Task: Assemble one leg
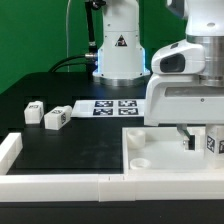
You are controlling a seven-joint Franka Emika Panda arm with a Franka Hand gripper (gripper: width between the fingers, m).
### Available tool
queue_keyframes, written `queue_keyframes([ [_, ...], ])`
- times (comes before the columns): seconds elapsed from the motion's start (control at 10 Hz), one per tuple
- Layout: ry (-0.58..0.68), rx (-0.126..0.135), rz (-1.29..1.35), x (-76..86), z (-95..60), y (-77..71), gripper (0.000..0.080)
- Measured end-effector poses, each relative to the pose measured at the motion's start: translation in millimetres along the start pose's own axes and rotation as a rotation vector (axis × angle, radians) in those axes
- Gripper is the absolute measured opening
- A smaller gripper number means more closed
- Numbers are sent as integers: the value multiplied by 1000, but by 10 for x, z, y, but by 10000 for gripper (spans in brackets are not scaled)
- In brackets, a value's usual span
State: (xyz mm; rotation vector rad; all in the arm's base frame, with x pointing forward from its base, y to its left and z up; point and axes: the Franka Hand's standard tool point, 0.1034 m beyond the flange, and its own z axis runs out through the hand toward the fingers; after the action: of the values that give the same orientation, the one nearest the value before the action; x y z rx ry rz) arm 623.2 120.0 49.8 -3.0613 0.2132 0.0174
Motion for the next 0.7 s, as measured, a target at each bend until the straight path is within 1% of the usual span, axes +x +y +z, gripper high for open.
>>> queue_keyframes([
  [0.1, 3, -14, -127, 3, -7, 1, 649],
  [0.2, 7, -22, -174, 11, -12, 7, 649],
  [0.3, 11, -22, -199, 19, -13, 10, 649],
  [0.4, 10, -23, -191, 17, -9, 13, 556],
  [0.5, 10, -23, -191, 17, -8, 15, 556],
  [0.6, 10, -23, -191, 17, -7, 16, 374],
  [0.7, 10, -22, -180, 17, -7, 16, 266],
])
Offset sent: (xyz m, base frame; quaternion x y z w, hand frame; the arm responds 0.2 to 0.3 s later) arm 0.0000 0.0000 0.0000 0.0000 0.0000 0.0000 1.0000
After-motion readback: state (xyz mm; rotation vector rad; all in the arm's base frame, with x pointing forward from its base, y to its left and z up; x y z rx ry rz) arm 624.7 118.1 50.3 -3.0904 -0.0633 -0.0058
